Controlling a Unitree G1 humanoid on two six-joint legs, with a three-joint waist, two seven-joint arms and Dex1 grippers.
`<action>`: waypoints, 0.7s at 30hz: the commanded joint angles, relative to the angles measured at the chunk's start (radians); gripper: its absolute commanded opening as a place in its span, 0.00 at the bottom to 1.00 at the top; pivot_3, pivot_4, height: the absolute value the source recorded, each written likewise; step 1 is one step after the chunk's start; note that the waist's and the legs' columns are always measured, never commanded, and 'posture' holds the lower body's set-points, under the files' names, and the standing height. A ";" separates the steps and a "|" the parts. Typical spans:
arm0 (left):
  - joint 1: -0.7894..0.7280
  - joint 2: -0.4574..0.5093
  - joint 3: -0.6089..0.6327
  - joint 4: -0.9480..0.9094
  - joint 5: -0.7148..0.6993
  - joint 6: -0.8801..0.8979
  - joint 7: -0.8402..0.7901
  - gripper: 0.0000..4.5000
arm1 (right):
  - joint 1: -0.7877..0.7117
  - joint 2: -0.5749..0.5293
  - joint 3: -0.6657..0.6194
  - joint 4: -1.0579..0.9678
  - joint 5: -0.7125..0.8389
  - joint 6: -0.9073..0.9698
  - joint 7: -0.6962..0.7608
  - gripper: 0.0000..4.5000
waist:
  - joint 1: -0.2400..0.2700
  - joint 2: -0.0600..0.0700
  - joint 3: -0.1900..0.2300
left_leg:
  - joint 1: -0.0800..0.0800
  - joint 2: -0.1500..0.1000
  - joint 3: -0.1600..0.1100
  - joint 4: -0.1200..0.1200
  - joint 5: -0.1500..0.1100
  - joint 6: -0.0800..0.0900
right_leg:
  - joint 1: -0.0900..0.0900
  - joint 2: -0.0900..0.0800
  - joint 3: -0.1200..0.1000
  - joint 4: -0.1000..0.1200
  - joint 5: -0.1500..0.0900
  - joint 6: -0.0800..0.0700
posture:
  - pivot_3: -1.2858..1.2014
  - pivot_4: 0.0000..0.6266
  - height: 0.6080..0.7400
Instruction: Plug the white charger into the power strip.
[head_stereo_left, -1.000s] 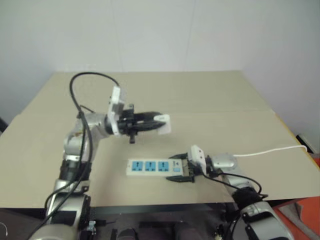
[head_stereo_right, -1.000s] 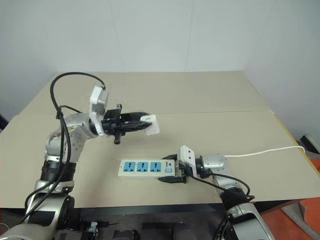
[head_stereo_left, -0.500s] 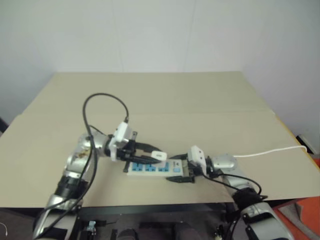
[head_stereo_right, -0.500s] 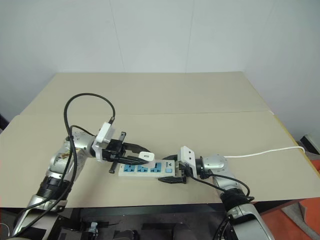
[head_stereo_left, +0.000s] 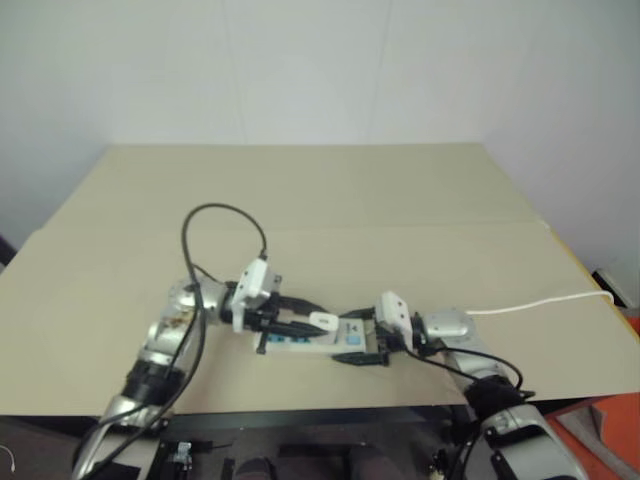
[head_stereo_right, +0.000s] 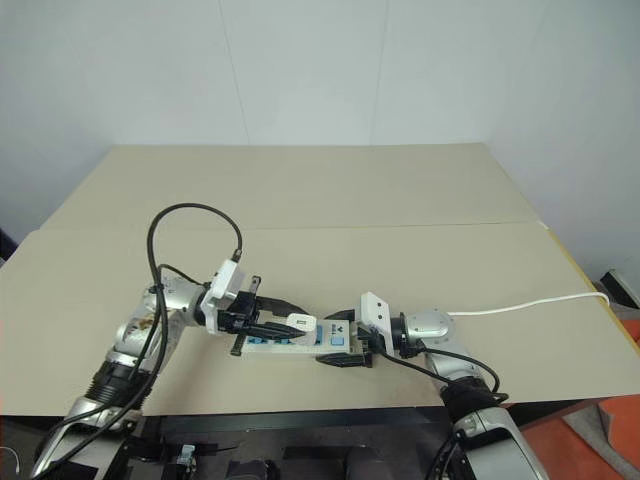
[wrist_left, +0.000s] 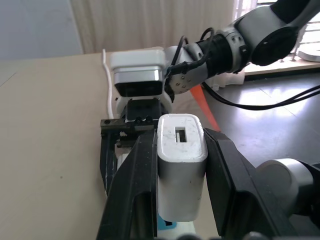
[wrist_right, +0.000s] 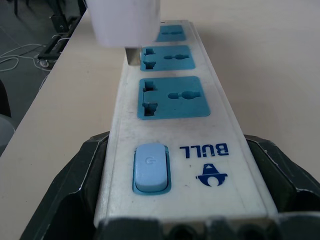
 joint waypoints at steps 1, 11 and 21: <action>0.003 -0.020 0.001 -0.001 0.005 -0.030 0.037 0.22 | 0.012 0.004 0.030 -0.014 -0.026 0.003 0.002 0.76 | 0.000 0.000 0.000 | 0.000 0.000 0.000 0.000 0.000 0.000 | 0.000 0.000 0.000 0.000 0.000 0.000 | 0.52 0.24 1.00; 0.017 -0.032 -0.026 0.032 0.040 -0.052 0.052 0.22 | 0.018 0.002 0.030 -0.024 -0.024 0.009 0.001 0.76 | 0.001 0.000 0.000 | 0.000 0.000 0.000 0.000 0.000 0.000 | 0.000 0.000 0.000 0.000 0.000 0.000 | 0.52 0.24 1.00; 0.028 -0.042 -0.038 0.062 0.049 -0.063 0.061 0.22 | 0.022 0.002 0.032 -0.031 -0.023 0.014 0.000 0.76 | 0.001 0.000 0.000 | 0.000 0.000 0.000 0.000 0.000 0.000 | 0.000 0.000 0.000 -0.001 0.000 0.000 | 0.52 0.24 1.00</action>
